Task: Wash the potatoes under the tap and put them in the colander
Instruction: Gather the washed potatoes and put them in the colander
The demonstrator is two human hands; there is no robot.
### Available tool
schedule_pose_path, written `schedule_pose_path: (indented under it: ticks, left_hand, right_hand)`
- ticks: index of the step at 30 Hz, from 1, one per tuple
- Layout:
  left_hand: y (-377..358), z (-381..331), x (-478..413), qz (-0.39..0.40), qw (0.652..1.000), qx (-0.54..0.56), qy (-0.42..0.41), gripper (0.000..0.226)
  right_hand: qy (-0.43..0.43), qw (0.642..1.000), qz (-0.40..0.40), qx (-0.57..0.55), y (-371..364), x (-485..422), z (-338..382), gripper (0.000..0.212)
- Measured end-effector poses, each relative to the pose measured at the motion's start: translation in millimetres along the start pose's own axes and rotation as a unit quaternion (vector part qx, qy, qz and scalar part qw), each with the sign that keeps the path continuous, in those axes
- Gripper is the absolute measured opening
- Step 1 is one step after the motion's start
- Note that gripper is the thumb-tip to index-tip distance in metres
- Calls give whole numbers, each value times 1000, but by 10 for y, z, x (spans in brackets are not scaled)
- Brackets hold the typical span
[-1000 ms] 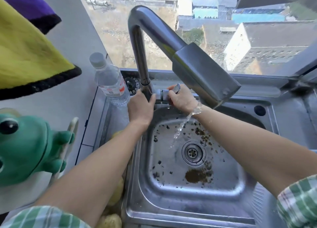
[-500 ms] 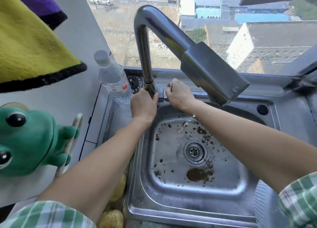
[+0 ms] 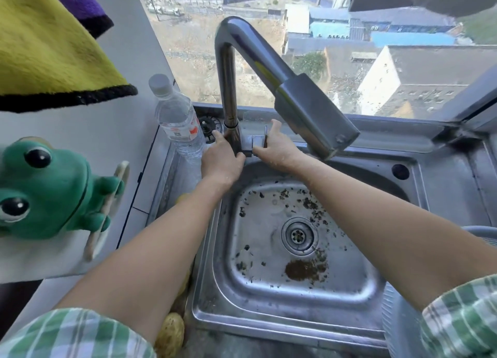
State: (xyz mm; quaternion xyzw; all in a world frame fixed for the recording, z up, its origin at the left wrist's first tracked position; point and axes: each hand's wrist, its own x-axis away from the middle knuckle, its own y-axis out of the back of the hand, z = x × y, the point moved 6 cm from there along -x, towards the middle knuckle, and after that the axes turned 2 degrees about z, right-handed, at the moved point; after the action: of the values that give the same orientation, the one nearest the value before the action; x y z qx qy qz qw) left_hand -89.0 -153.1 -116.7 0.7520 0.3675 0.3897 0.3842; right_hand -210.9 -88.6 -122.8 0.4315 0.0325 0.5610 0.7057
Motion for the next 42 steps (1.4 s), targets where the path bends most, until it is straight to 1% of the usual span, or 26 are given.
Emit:
schedule_pose_path:
  ticks: [2,4,5,8,9,11,13,15,16,17,19,21,22,25,27,29,33,36,38,40,42]
  left_hand:
    - [22,-34,130,0,1000,0,2,79]
    - [14,-67,325,6,1000,-11,3,80]
    - [21,-65,433,4,1000,-13,5,75]
    - [55,45,763,-22,1000,-10,2,48]
    - [66,124,880,-29,1000,-10,6,42]
    - [87,320,1160,-39,999,-6,24,36]
    - [115,540,1451,-63,997,-19,44,34]
    - [143,774,1727,-81,993,-35,83,39]
    - [156,895,1862,-81,989,-51,109,46]
    - [149,1012,1991,-68,986,-74,136,57]
    - [64,1241,2228,-3,976,-111,190,86]
    - [-49,1462,2439,48,963,-98,245,108]
    - [-102,1549,2511,60,959,-90,261,110]
    - [-241,1726,2611,79,955,-87,272,97]
    - [-327,1835,2643,89,954,-66,279,96]
    - [-405,1940,2643,80,959,-34,271,92]
    - [-418,2046,2648,60,960,16,273,81]
    - [-341,2109,2659,54,956,30,286,87]
    - [-269,2149,2660,39,956,37,290,83]
    - [-193,2168,2651,31,954,62,293,75]
    - [-108,2143,2630,18,951,98,293,63]
  right_hand:
    - [-13,999,-6,-29,12,83,-9,63]
    - [-23,1000,13,-5,2,229,-8,60]
    - [-36,999,23,12,-2,287,-33,56]
    - [-46,993,59,90,-113,477,-105,39]
    - [-43,990,78,109,-194,551,-115,39]
    - [-20,985,113,127,-392,717,-75,47]
    - [38,984,121,128,-599,899,67,47]
    - [106,980,120,117,-814,1075,257,39]
    - [136,977,119,113,-933,1158,349,35]
    - [170,972,121,112,-1049,1244,440,33]
    - [229,956,134,126,-1293,1393,591,31]
    - [278,936,154,151,-1517,1517,714,39]
    - [300,925,161,167,-1619,1566,764,48]
    - [349,883,175,260,-1882,1646,853,74]
    - [371,848,169,338,-2029,1621,863,84]
    - [378,827,149,389,-2134,1580,864,91]
    - [374,817,86,430,-2214,1512,897,99]
    - [384,811,66,436,-2194,1447,908,95]
    - [403,811,63,420,-2163,1391,881,92]
    - [408,820,61,397,-2128,1350,842,92]
    - [392,849,62,349,-2065,1343,786,93]
